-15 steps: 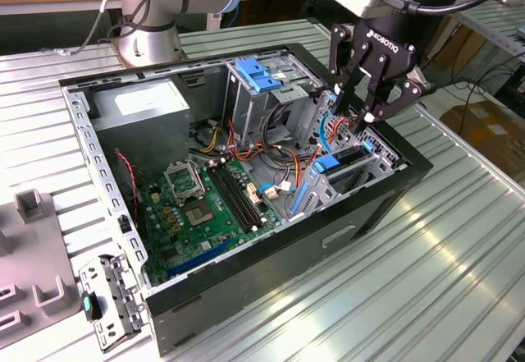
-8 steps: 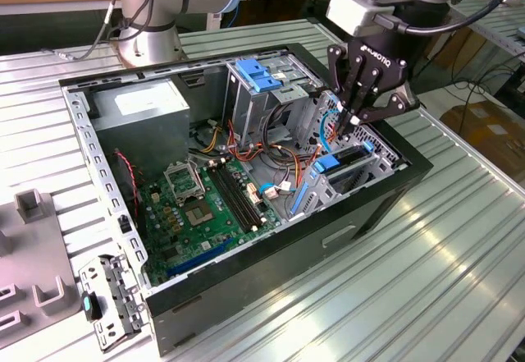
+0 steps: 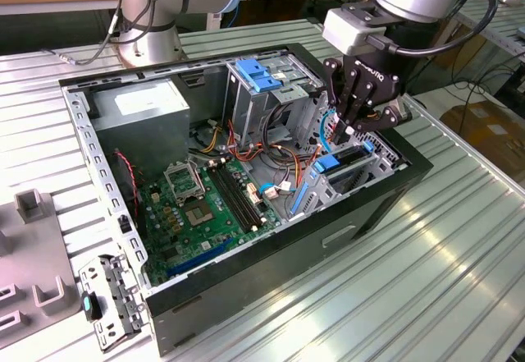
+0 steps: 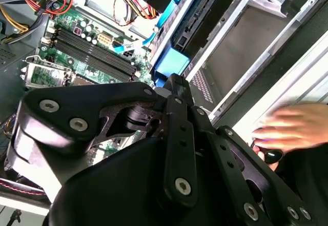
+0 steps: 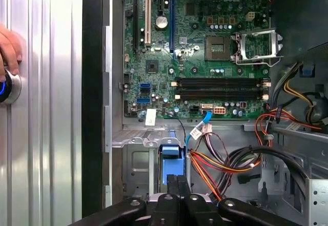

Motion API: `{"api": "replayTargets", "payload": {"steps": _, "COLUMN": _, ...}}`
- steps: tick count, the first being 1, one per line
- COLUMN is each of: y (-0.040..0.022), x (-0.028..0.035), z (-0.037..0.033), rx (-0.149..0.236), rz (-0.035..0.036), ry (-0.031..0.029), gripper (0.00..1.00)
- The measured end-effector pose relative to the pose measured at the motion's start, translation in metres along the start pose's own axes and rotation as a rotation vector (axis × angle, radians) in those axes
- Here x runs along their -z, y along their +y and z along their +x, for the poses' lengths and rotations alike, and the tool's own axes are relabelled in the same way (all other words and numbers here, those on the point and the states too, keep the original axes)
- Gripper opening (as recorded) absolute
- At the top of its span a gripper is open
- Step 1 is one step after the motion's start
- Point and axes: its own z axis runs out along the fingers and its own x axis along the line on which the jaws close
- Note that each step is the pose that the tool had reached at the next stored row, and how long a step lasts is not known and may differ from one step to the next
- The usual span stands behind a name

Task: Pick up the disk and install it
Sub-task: 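Insert the disk into the insertion slot, then insert the first disk wire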

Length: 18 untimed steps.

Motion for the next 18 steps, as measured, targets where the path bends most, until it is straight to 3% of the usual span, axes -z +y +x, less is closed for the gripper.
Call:
{"api": "replayTargets", "payload": {"steps": 12, "y": -0.0003, "x": -0.0009, "z": 0.0000, "rx": 0.000, "rz": 0.0003, "ry": -0.0008, "gripper": 0.11}}
{"api": "replayTargets", "payload": {"steps": 18, "y": -0.0080, "x": -0.0007, "z": -0.0002, "rx": 0.003, "rz": 0.0004, "ry": -0.0006, "gripper": 0.11}}
